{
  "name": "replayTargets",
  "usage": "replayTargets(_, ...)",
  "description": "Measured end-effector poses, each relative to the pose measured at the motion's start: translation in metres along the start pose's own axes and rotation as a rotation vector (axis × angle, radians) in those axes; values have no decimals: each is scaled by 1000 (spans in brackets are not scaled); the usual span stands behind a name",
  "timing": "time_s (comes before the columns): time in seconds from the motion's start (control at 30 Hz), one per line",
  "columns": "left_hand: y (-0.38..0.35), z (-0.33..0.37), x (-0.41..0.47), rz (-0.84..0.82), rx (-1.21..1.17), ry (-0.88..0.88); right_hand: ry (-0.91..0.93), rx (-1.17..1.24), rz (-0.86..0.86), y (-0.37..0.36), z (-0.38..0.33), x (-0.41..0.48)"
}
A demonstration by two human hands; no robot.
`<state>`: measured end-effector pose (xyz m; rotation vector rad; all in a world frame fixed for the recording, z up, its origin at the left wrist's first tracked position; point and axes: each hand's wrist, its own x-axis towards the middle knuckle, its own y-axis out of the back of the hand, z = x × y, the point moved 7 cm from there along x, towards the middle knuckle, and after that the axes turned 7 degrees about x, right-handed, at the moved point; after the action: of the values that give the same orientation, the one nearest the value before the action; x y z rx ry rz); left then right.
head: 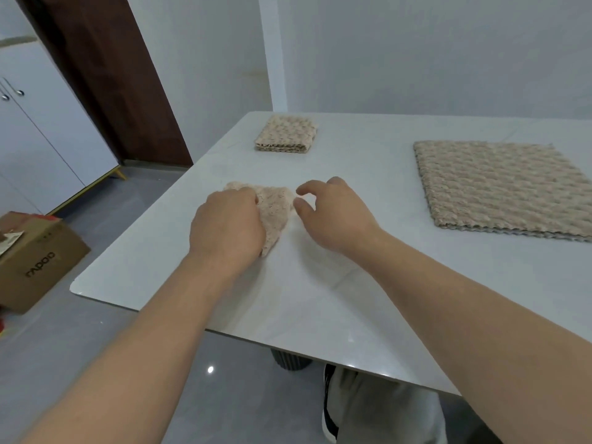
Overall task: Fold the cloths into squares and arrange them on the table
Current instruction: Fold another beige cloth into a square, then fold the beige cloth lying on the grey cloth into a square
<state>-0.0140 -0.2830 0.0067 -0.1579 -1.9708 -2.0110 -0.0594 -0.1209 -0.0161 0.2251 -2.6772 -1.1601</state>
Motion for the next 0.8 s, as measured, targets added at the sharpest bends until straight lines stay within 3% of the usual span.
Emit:
replayTargets(0.2, 17, 123, -35, -42, -179, -340, -91, -82, 174, 95, 76, -20)
replayTargets(0.4, 7, 235, -42, -76, -189, -589, -163, -143, 241, 175, 152, -68)
replayTargets(0.57, -12, 293, -30, -82, -134, -717, -214, -322, 216, 224, 217, -104)
replayTargets(0.8, -39, 320, -13, -113, -81, -733, -211, -422, 140, 254, 269, -124)
